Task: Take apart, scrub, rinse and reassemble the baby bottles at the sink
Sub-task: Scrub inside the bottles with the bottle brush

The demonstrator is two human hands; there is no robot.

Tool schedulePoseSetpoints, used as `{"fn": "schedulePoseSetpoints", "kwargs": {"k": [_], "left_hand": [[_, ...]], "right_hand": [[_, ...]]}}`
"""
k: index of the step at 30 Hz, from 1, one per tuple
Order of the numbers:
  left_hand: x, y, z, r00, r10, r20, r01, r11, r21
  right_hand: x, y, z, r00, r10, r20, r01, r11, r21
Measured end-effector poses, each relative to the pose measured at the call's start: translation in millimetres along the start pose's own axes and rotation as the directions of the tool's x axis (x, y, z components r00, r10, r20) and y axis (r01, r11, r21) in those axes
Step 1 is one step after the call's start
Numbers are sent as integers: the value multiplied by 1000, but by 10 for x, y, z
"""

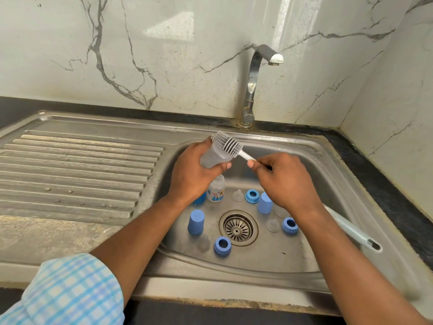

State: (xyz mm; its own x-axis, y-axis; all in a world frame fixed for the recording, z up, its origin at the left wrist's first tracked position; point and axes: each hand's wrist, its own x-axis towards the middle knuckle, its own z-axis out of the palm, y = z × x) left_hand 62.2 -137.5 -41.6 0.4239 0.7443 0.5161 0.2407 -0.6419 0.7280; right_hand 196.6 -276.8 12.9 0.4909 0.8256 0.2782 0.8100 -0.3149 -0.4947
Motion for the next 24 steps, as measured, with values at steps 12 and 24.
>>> {"fn": "schedulePoseSetpoints", "kwargs": {"k": [12, 24], "left_hand": [[6, -57, 14, 1000, -2, -29, 4, 998, 70], [-10, -21, 15, 1000, 29, -4, -29, 994, 104]], "right_hand": [[13, -1, -43, 1000, 9, 24, -8, 999, -36], [7, -12, -13, 1000, 2, -6, -3, 998, -63]]}}
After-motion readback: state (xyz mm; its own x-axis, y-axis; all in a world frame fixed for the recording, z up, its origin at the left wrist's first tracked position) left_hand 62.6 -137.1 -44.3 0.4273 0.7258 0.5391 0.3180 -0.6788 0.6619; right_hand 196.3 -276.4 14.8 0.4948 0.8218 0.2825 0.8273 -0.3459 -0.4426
